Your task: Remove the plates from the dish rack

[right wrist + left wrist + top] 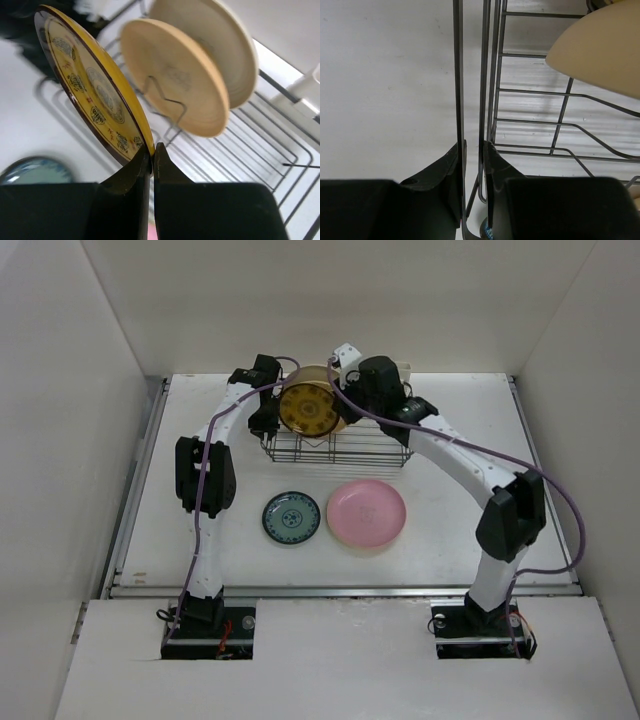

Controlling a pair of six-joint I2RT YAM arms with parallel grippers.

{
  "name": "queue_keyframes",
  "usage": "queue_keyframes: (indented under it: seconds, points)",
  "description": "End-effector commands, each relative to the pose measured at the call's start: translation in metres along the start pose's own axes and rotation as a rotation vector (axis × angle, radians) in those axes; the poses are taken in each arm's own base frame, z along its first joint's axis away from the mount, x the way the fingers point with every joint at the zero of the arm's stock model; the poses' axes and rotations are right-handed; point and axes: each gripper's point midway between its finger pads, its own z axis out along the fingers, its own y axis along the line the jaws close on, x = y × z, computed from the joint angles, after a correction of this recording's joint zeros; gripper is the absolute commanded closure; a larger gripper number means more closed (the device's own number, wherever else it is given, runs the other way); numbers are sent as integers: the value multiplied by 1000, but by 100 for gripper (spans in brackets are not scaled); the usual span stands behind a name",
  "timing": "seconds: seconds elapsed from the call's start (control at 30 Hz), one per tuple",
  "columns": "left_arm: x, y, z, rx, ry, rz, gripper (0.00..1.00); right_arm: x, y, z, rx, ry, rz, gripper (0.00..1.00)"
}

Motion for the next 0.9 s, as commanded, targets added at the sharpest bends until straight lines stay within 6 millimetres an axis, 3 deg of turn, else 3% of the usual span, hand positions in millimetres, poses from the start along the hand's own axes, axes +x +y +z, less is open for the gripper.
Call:
queue_keyframes:
  seconds: [0.0,0.03,0.1,0.17,0.3,0.5,0.6,0.63,0.67,0.7,0.73,0.87]
  points:
    - [3,-3,-14,-19,3,-28,100,-27,40,-41,-215,-67,73,100]
    - [3,-4,-14,-10,5,-28,100,-6,63,-48,-322,2,80,100]
    - [6,-6,-15,-1,17,-27,100,29,79,-45,-387,110,73,100]
    - [6,-8,-15,13,21,-36,100,77,100,-45,-482,253,89,100]
    - [4,-9,-15,15,12,-37,100,127,134,-33,-606,389,121,100]
    - [6,0,-18,-27,4,-28,100,148,154,-19,-677,440,135,99]
    - [4,0,-22,-25,-6,-29,100,161,159,-13,-649,479,141,78]
    - [4,0,-22,-25,-6,-29,100,164,160,-12,-649,494,145,66]
    - [4,0,-22,-25,-6,-29,100,159,160,-11,-646,487,153,51]
    - [4,0,-22,-25,-6,-29,100,159,160,-11,-646,487,153,42]
    - [7,1,-21,-27,2,-28,100,157,156,-10,-620,475,142,38]
    - [7,1,-21,-27,3,-19,100,112,140,-18,-549,360,148,34]
